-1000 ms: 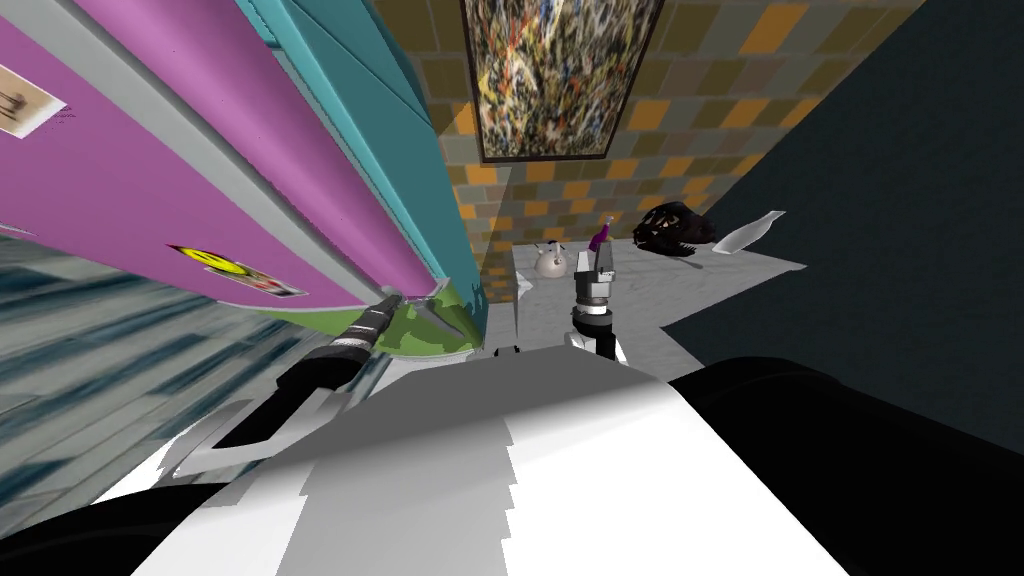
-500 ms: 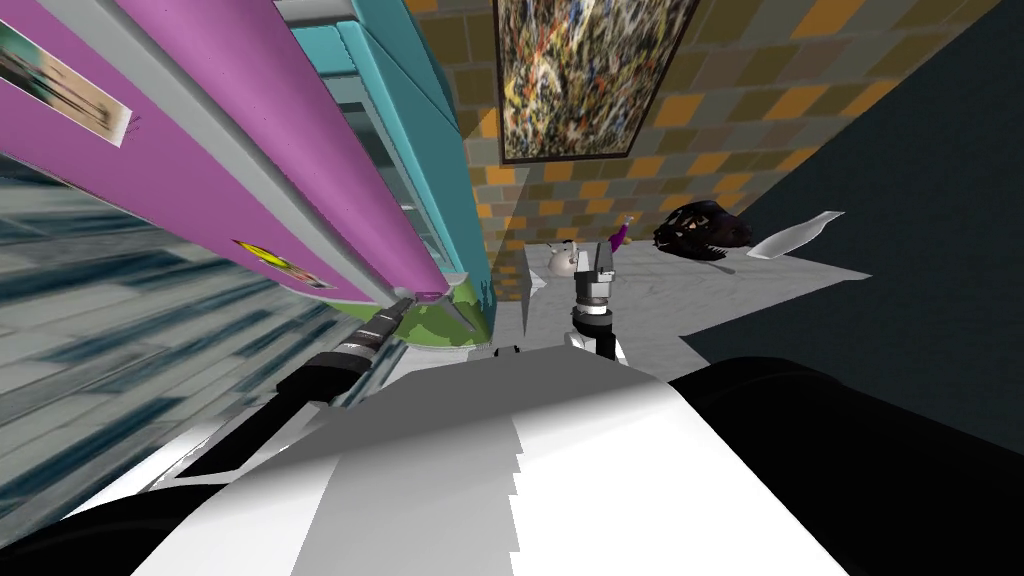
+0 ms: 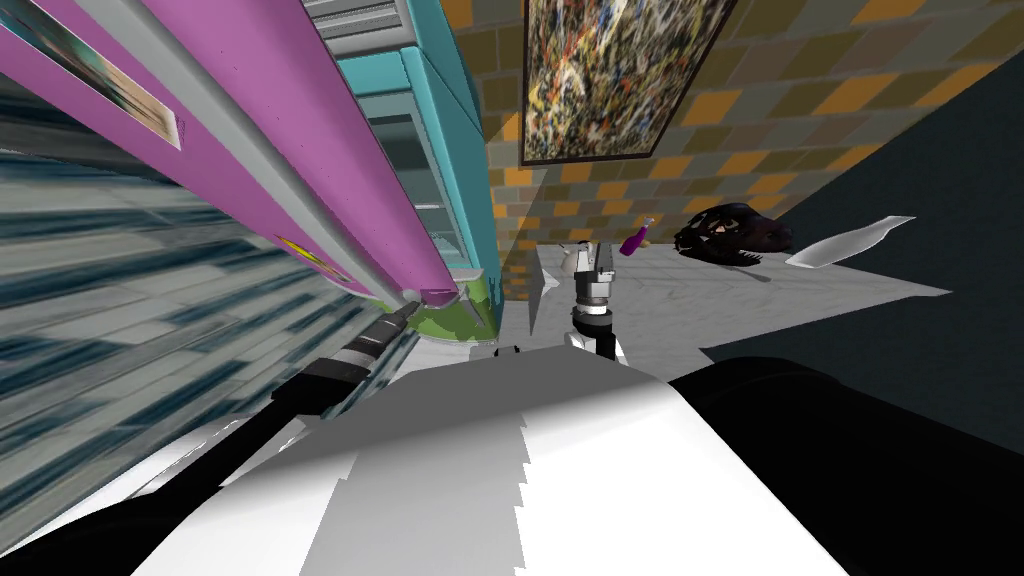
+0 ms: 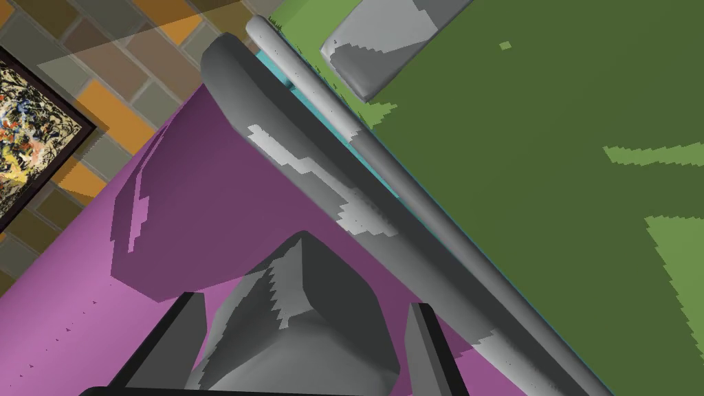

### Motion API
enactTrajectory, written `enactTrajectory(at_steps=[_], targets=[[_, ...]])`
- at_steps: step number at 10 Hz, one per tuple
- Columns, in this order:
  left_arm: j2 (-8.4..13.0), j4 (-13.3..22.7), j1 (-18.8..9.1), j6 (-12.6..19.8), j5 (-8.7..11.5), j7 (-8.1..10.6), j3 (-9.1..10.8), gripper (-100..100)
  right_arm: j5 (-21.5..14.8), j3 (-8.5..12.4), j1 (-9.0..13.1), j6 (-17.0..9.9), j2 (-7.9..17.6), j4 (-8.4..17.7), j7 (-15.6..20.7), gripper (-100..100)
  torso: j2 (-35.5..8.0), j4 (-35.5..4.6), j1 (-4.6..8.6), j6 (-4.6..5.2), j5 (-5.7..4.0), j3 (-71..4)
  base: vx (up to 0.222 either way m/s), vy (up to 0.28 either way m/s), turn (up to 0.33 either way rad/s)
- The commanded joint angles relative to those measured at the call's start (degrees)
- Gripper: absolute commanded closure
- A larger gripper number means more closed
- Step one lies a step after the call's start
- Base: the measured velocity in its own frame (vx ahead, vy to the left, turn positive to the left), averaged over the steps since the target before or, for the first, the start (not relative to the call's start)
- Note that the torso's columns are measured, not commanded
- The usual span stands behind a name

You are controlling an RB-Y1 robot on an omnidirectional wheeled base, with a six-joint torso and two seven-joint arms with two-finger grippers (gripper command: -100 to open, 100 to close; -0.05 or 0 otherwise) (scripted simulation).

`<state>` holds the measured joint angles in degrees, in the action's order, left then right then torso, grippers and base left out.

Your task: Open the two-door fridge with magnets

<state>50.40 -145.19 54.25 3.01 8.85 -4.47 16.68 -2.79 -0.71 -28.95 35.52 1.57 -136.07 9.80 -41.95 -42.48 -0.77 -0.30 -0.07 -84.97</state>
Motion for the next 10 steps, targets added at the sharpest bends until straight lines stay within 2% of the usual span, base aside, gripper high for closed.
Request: enactTrajectory(at_steps=[1, 2, 4, 5, 7, 8, 10], targets=[[0.96, -0.21, 0.93, -3.25, 0.82, -0.57, 0.83, 100, 0.00, 0.00, 0.01, 0.00, 0.00, 0.00, 0.00, 0, -0.03, -0.03, 0.06, 0.17, 0.00, 0.01, -0.030, 0.071, -0.035], [3.52, -1.01, 3.89, -4.97, 2.48, -1.84, 0.59, 100, 0.00, -0.01, 0.02, 0.00, 0.00, 0.01, 0.00, 0, 0.06, -0.08, 0.20, 0.25, -0.06, -0.07, -0.029, 0.126, 0.228], [3.52, -1.01, 3.89, -7.59, 2.48, -1.84, 0.59, 100, 0.00, -0.01, 0.01, 0.00, 0.00, 0.01, 0.00, 0, 0.05, 0.05, 0.13, 0.16, 0.04, -0.02, -0.013, 0.080, 0.087], [6.09, -1.81, 6.85, -9.42, 4.14, -3.11, 0.35, 100, 0.00, -0.01, 0.02, 0.00, 0.00, 0.01, 0.00, 0, 0.15, -0.02, 0.34, 0.28, -0.07, -0.14, -0.006, 0.122, 0.185], [6.09, -1.81, 6.85, -11.93, 4.14, -3.11, 0.35, 100, 0.00, 0.00, 0.01, 0.00, 0.00, 0.00, 0.00, 0, 0.00, 0.05, 0.23, 0.22, 0.04, -0.01, -0.020, 0.092, 0.096], [8.66, -2.61, 9.82, -14.08, 5.79, -4.37, 0.11, 100, 0.00, -0.01, 0.02, 0.00, 0.00, 0.01, 0.00, 0, 0.02, 0.00, 0.44, 0.30, -0.04, -0.04, -0.034, 0.106, 0.245], [8.66, -2.61, 9.82, -16.28, 5.79, -4.37, 0.11, 100, 0.00, -0.01, 0.02, 0.00, 0.00, 0.01, 0.00, 0, -0.23, -0.02, 0.61, 0.31, -0.07, 0.16, -0.003, 0.087, 0.082]])
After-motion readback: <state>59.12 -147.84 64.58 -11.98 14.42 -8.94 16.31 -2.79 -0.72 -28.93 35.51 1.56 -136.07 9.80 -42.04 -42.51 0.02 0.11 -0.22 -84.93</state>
